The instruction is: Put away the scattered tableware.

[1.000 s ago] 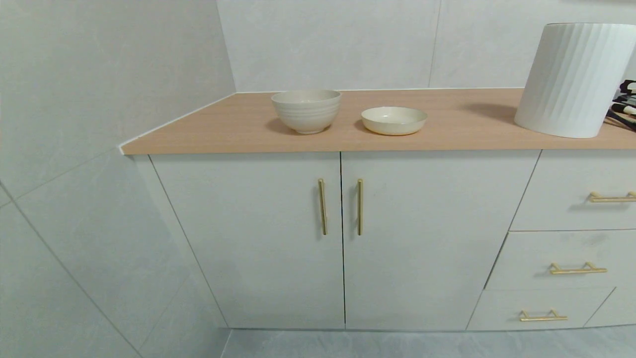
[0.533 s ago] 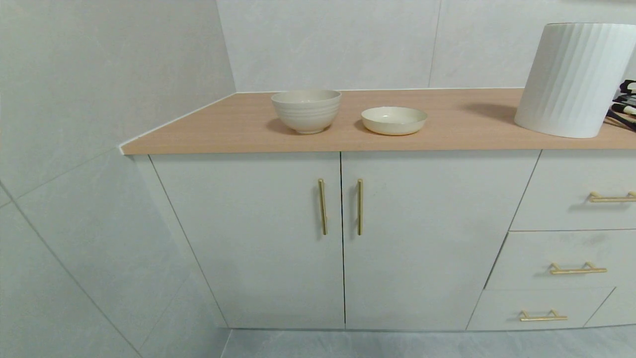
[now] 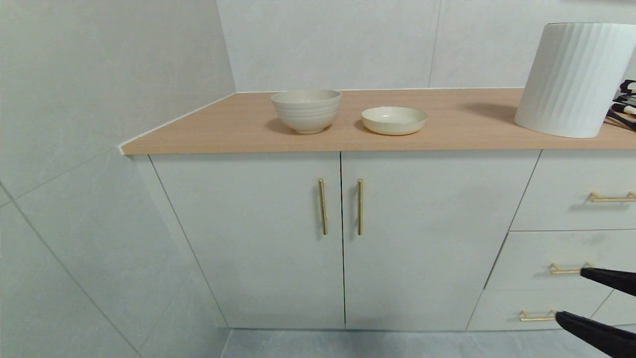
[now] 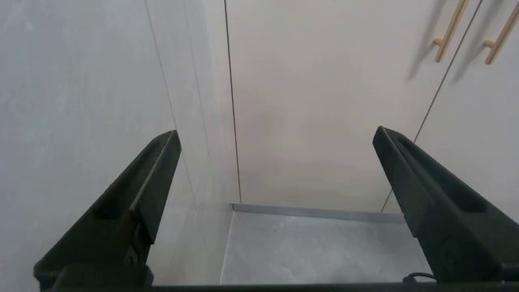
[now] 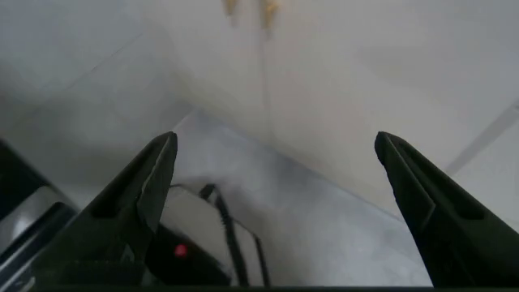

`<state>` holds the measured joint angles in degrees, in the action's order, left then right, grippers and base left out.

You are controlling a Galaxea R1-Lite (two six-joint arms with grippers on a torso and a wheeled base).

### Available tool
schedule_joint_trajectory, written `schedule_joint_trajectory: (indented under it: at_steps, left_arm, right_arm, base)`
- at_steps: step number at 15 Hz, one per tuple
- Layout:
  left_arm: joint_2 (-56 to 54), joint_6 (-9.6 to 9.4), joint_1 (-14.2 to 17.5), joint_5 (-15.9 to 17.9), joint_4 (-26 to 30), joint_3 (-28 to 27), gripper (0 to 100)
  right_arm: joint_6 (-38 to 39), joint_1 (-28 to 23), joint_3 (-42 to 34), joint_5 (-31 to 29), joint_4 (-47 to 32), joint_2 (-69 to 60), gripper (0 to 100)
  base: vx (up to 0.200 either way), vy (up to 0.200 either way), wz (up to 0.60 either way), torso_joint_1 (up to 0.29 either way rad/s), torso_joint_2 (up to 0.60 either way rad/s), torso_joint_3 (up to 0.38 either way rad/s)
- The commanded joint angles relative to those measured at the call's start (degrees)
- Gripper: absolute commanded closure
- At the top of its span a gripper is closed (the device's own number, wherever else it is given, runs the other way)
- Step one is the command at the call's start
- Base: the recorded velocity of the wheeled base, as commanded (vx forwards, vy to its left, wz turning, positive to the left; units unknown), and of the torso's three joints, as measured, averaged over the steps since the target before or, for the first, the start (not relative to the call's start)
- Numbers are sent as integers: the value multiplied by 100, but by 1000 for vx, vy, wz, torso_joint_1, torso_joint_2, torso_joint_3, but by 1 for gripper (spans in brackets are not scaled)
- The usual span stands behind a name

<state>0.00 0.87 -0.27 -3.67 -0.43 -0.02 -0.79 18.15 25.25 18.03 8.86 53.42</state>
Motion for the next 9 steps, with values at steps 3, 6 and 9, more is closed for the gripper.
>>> schedule_joint_trajectory:
  at_steps: [3, 6, 9]
  left_arm:
    - [0, 1, 0, -2, -1, 2, 0]
    - [0, 1, 0, -2, -1, 2, 0]
    - [0, 1, 0, -2, -1, 2, 0]
  right_arm:
    - [88, 918, 1597, -28, 661, 2964, 0]
    - [246, 1182, 2573, -10, 661, 3816, 0]
    - [308, 1340, 3461, -1, 661, 4555, 0]
  base:
    - [0, 0, 0, 0, 0, 0]
    - [0, 0, 0, 0, 0, 0]
    - [0, 0, 0, 0, 0, 0]
